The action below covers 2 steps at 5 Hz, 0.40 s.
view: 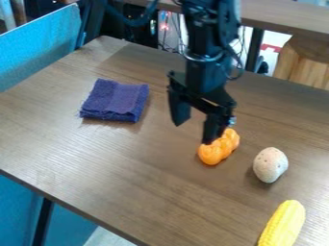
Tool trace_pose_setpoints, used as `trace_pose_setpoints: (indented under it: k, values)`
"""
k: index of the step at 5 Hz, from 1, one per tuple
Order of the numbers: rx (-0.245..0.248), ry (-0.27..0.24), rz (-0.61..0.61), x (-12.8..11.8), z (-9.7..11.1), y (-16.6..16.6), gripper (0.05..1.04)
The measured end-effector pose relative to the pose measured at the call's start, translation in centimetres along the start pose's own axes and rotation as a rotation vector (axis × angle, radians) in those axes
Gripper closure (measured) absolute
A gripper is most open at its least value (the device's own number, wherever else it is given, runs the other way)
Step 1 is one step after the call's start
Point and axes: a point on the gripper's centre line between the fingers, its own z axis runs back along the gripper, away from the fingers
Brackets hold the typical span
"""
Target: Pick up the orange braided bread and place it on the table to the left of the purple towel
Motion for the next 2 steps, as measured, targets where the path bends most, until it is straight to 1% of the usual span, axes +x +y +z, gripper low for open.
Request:
trace_pose_setpoints:
  k: [1, 2]
  values:
    - [0.033, 0.010, 0.019, 1.7, -1.3, -0.6, 0.083]
    - [0.018, 0.033, 0.071, 3.4, -2.7, -0.9, 0.083]
